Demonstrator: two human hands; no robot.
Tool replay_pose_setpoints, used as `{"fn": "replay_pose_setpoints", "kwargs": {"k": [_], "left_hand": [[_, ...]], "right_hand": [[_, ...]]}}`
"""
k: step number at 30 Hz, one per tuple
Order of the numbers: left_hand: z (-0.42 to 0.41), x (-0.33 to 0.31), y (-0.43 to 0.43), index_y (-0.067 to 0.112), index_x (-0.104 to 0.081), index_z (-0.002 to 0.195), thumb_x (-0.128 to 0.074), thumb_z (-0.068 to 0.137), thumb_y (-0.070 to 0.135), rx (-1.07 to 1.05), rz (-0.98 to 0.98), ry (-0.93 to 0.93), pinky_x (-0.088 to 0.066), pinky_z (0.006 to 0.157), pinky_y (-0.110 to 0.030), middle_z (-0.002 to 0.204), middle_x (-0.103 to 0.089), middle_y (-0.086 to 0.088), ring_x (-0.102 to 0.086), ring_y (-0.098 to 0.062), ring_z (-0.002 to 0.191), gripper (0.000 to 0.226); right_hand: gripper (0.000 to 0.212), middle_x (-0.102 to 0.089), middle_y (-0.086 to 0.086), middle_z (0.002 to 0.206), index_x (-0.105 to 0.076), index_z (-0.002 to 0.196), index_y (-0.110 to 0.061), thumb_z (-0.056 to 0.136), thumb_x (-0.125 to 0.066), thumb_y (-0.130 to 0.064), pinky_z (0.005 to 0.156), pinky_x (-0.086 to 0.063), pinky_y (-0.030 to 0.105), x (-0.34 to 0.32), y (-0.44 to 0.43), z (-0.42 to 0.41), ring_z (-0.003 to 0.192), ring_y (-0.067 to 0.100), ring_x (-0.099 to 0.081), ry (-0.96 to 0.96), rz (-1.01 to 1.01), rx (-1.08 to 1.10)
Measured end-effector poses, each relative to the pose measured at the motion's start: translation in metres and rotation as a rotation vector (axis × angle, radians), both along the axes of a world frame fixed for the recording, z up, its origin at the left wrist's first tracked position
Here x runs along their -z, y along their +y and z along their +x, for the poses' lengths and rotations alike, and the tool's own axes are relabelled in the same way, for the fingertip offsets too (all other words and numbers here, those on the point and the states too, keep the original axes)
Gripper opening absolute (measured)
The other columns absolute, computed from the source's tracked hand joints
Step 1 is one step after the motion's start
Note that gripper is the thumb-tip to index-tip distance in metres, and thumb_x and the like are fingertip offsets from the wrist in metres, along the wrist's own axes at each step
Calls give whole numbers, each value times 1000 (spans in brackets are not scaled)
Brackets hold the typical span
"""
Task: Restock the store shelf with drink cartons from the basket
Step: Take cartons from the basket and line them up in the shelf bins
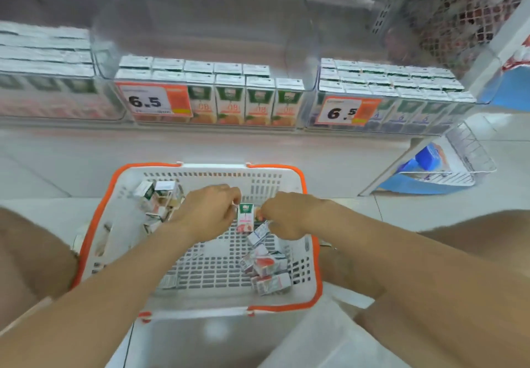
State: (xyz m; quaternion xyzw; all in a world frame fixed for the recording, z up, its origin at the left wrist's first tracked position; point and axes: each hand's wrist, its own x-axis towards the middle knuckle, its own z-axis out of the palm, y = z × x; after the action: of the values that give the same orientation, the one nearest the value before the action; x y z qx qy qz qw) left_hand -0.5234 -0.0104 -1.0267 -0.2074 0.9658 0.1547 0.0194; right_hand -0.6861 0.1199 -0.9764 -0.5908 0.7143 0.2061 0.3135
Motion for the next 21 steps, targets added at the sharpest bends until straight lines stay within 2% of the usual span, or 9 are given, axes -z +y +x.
{"fn": "replay_pose_setpoints", "kwargs": {"k": [3,5,6,9,11,13,15,17,21], "left_hand": [[1,36,6,29,-66,109,-54,98,28,2,95,-136,-59,78,-41,105,-68,7,-66,-20,94,17],[0,60,11,28,-66,105,-56,96,27,16,132,-229,-59,75,-40,105,-69,5,-66,-21,92,13],[1,72,15,27,-65,105,-57,96,27,22,138,-273,-59,73,-39,106,-68,4,-66,-22,92,13],[7,110,26,22,-63,110,-57,98,26,64,129,-395,-57,72,-39,106,-68,-2,-67,-25,92,14],[10,134,35,18,-63,111,-58,99,26,55,149,-455,-57,72,-39,107,-68,-6,-68,-27,92,15],[10,154,43,16,-62,113,-59,99,26,-8,233,-465,-59,76,-42,110,-66,-8,-67,-28,93,17],[8,170,50,15,-60,117,-61,98,24,-70,311,-454,-58,79,-43,114,-64,-9,-66,-29,97,21],[5,181,56,14,-57,123,-65,96,21,-95,363,-439,-57,83,-44,119,-63,-10,-65,-30,102,28],[-1,199,71,11,-52,134,-74,95,25,-148,436,-413,-54,91,-42,127,-62,-11,-63,-32,113,48]], "right_hand": [[16,-52,7,90,-54,89,-13,103,-48,-13,82,-57,43,37,1,9,86,28,-62,-15,71,-11],[32,-37,4,76,-40,74,-17,101,-48,-4,68,-53,39,61,2,12,71,23,-52,-11,102,-30],[33,-37,3,75,-38,73,-17,99,-48,1,60,-47,36,73,4,12,66,20,-47,-16,133,-22],[16,-54,3,89,-55,97,-10,97,-51,5,52,-36,28,111,9,5,70,16,-51,27,211,-44],[24,-62,7,104,-61,120,-4,98,-55,2,52,-36,26,127,11,4,79,19,-59,-6,232,-30],[29,-63,9,109,-60,127,-3,98,-59,-1,53,-37,26,136,11,5,79,20,-58,-44,251,-11],[39,-63,11,114,-54,133,-2,95,-62,1,64,-45,30,146,11,8,86,21,-57,-71,224,19],[50,-60,10,107,-44,139,-5,94,-64,0,76,-53,39,157,14,10,87,23,-58,-114,173,62],[68,-49,5,86,-19,153,-8,98,-60,-6,66,-51,38,175,19,14,67,17,-50,-97,181,35]]}}
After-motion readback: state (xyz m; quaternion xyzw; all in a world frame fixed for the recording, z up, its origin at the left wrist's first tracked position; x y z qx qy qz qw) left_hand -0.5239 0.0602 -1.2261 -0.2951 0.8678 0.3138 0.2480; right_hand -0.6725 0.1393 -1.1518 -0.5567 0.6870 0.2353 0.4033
